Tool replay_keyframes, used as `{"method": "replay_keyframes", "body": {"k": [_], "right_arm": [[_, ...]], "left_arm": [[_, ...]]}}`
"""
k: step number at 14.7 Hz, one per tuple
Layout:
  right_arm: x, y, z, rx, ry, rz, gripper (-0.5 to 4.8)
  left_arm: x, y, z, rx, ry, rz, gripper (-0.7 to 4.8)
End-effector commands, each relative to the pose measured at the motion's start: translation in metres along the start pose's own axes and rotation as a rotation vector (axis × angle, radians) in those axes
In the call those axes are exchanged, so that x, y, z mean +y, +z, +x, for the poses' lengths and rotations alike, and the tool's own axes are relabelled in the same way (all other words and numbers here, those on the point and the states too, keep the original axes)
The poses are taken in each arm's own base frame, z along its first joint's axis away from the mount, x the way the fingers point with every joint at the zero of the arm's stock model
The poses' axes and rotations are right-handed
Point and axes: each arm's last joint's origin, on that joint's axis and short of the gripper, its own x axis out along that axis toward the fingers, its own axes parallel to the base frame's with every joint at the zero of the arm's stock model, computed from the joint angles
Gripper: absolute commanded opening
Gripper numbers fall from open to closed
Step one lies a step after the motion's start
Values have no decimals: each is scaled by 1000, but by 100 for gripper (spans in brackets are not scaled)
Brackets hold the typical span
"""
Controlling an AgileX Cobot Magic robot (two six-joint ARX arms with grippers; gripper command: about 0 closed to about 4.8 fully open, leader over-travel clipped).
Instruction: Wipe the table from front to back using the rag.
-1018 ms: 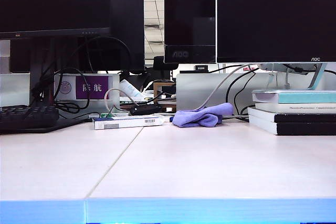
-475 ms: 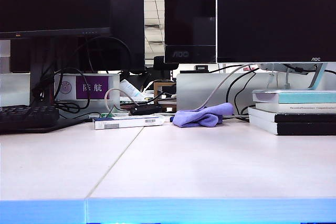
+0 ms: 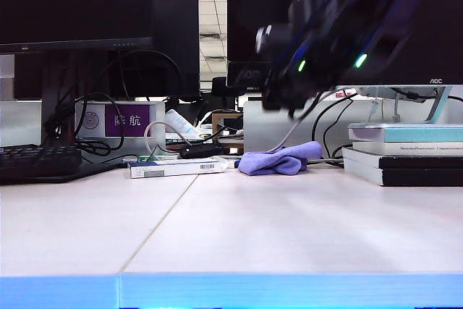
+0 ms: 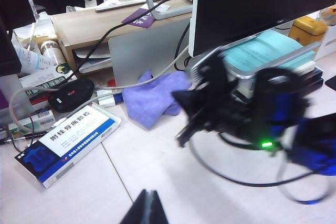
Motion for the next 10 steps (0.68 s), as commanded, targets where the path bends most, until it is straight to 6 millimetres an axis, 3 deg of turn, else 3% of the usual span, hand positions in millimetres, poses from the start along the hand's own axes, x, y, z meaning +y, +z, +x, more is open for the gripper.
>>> {"method": "replay_keyframes", "body": {"k": [1, 2, 3, 6, 10], "right_arm": [[-29, -23, 59, 84, -73, -9, 251], [-37, -25, 73, 101, -82, -16, 251], [-39, -46, 91, 127, -56, -126, 233], [-38, -59, 94, 134, -54, -139, 233], [-37, -61, 96, 99, -26, -159, 232]], "left_arm": [[0, 6, -2, -48, -2, 5, -5], [0, 6, -2, -49, -2, 5, -5], [0, 10, -2, -84, -1, 8, -5], [0, 9, -2, -83, -2, 7, -5], [-1, 9, -2, -83, -24, 8, -5]]}}
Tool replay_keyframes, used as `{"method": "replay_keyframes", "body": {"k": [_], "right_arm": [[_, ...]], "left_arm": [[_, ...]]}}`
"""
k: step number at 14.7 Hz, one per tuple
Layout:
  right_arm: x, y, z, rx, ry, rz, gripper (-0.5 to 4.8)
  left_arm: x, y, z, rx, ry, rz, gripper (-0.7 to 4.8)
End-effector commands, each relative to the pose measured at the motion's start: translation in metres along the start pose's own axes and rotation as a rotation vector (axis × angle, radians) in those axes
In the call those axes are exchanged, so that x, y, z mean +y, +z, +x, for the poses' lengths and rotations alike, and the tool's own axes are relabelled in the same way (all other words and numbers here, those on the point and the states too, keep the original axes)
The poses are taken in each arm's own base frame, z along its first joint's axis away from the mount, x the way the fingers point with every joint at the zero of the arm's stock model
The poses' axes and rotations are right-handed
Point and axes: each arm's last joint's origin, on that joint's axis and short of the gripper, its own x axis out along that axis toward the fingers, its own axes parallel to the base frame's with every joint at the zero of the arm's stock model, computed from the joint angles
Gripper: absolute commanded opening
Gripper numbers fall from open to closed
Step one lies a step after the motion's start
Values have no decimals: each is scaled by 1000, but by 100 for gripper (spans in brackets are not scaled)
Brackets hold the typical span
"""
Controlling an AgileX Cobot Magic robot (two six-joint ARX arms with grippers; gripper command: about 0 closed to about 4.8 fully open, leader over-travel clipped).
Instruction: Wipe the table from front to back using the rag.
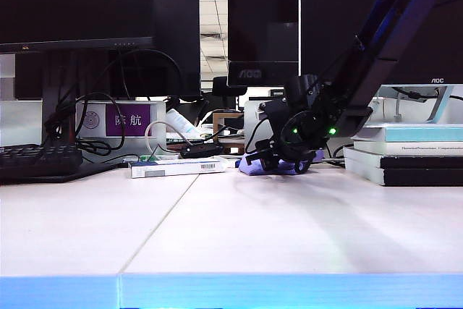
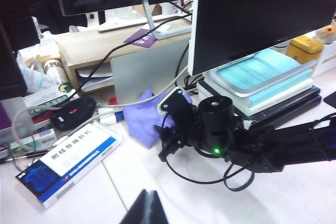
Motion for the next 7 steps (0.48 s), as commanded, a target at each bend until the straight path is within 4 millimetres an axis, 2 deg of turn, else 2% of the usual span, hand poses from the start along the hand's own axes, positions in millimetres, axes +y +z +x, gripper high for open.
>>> {"method": "replay_keyframes", "body": {"k": [1, 5, 6, 7], "right_arm": [[1, 4, 3, -42, 26, 1, 233], [0, 26, 31, -59, 14, 7, 232], [0, 25, 36, -31, 1, 8, 197], [1, 18, 41, 14, 6, 3, 186]], "left_arm": [[-1, 4, -2, -22, -16, 2, -5], [-1, 3, -2, -19, -17, 1, -5], [-1, 3, -2, -20, -19, 1, -5], [-1, 3, -2, -20, -19, 1, -5]]}}
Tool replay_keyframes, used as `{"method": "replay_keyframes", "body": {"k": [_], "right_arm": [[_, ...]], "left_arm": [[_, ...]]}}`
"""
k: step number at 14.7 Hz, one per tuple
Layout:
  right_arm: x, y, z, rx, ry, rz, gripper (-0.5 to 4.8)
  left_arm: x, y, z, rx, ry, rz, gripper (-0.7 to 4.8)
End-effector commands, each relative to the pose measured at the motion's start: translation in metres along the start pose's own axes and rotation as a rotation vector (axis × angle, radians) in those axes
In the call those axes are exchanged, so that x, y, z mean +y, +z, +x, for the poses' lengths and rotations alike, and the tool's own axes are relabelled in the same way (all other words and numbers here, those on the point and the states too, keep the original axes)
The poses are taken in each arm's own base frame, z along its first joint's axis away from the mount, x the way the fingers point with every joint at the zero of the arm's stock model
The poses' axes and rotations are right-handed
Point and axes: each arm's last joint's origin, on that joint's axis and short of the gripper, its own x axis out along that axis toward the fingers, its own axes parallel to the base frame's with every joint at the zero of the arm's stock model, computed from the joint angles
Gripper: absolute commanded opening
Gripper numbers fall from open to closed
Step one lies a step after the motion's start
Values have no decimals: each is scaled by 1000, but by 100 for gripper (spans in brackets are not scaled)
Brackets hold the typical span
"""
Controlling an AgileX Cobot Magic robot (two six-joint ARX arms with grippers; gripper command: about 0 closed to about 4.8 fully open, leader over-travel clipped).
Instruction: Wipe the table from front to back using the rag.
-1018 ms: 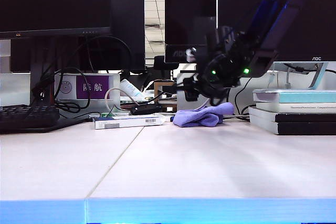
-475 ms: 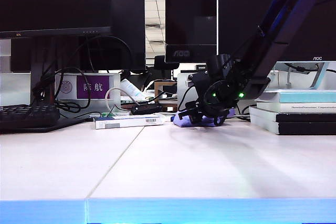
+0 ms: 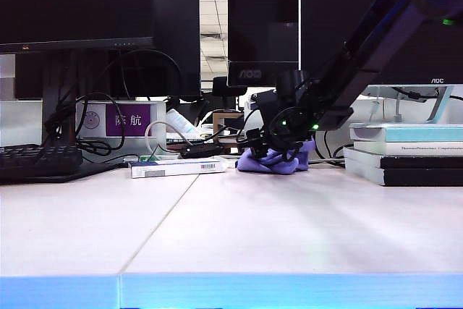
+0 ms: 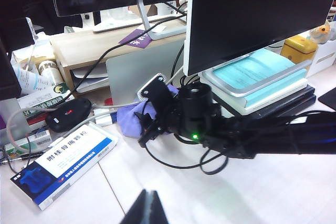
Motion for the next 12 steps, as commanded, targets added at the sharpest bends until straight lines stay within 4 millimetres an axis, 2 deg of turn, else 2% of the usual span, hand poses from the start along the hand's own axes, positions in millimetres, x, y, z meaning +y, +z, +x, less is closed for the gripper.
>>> {"method": "replay_keyframes", "body": {"k": [1, 2, 3, 6, 12], "right_arm": [[2, -13, 9, 92, -7, -4, 117], [2, -16, 11, 108, -22, -3, 27], [1, -19, 11, 123, -24, 6, -6], [-4, -23, 12, 147, -36, 99, -6], [2, -27, 4, 321, -1, 73, -6]], "left_arm": [[-1, 3, -2, -19, -8, 0, -5], [-1, 3, -2, -19, -8, -1, -5], [-1, 3, -2, -18, -8, -1, -5], [-1, 3, -2, -19, -21, -1, -5], [-1, 3, -2, -21, -23, -1, -5]]}}
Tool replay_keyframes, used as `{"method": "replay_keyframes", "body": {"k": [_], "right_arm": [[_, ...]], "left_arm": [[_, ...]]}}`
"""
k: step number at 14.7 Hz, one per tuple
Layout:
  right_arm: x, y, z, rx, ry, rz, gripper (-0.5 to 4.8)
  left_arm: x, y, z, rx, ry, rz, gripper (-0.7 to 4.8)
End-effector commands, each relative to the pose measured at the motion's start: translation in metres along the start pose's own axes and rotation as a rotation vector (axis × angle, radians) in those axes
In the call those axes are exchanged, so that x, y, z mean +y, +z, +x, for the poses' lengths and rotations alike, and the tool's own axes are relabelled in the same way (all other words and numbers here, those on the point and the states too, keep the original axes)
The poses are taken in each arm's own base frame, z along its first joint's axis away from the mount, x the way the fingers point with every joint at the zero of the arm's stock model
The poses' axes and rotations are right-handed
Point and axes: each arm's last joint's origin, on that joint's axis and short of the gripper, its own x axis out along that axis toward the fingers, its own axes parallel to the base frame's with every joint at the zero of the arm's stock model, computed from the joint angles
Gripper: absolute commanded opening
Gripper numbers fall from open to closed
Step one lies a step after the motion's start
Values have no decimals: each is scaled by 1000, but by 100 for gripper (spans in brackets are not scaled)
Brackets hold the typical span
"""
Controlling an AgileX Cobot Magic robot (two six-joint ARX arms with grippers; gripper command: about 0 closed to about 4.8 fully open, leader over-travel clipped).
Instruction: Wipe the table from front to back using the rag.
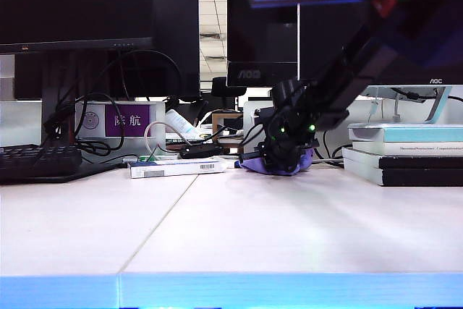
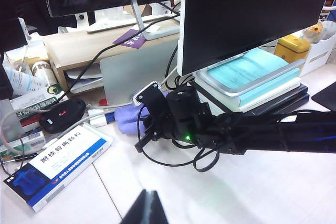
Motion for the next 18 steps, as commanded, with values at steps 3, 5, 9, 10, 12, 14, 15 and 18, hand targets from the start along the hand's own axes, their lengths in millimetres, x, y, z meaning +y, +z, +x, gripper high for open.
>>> {"method": "replay_keyframes", "body": {"k": [3, 5, 9, 10, 12, 14, 15, 18], "right_arm": [[-1, -1, -12, 194, 15, -22, -6], [1, 8, -22, 243, 42, -30, -6], [15, 6, -30, 320, 87, -40, -6], [23, 0, -34, 399, 99, 3, -6], [32, -7, -43, 522, 105, 24, -6], [33, -7, -52, 594, 99, 54, -6], [32, -4, -55, 607, 99, 60, -6], [31, 2, -62, 627, 99, 56, -6]], "left_arm": [[-1, 5, -2, -35, -6, 2, -5], [-1, 6, -2, -42, -6, 2, -5], [-1, 6, -2, -43, -6, -1, -5], [-1, 6, -2, -43, -6, -1, -5], [-1, 6, -2, -43, -6, -1, -5], [-1, 6, -2, -45, -6, -1, -5], [0, 6, -2, -46, -6, -1, -5], [0, 6, -2, -51, -6, 0, -5]]}}
